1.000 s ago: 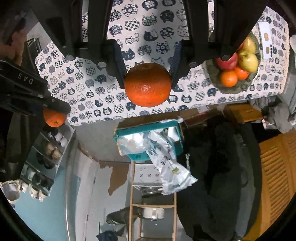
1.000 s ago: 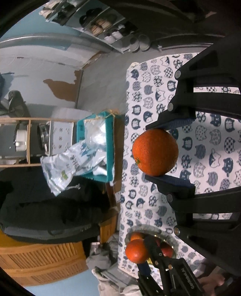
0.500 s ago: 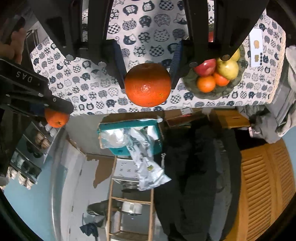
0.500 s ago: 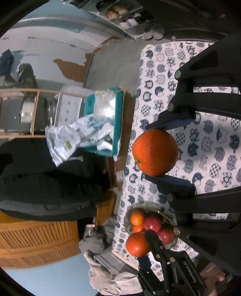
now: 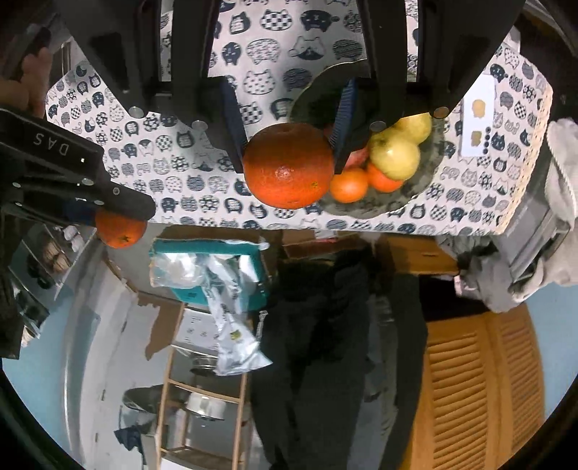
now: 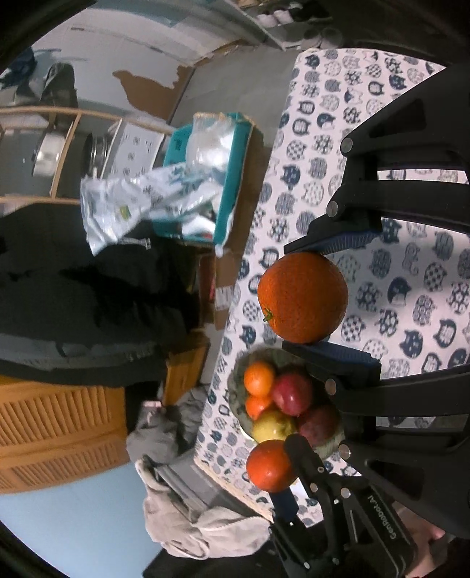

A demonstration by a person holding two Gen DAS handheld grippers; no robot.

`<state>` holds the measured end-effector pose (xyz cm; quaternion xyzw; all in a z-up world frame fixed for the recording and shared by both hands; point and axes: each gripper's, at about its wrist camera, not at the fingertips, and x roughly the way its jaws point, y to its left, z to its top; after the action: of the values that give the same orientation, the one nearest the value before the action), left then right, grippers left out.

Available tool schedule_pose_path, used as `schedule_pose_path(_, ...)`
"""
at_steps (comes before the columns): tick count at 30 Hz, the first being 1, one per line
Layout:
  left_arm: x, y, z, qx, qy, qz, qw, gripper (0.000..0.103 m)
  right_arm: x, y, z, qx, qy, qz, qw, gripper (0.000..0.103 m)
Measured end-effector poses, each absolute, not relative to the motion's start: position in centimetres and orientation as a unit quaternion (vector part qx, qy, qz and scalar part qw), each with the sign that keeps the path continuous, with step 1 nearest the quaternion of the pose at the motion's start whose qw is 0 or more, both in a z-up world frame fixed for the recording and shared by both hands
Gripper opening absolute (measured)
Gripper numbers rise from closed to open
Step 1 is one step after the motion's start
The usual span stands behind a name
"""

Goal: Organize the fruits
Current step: 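Carry both tangerines toward the green bowl with both tools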

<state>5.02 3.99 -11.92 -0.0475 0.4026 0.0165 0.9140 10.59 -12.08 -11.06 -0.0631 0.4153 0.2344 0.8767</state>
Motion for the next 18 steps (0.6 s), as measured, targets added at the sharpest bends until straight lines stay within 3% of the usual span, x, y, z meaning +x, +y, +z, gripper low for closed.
schedule_pose_path(18,5.2,9.8,-19.3,-0.093,0.475,0.029,0.874,0.046,12.0,-3.4,-16.3,-0.072,0.480,0.286,0.826,0.044)
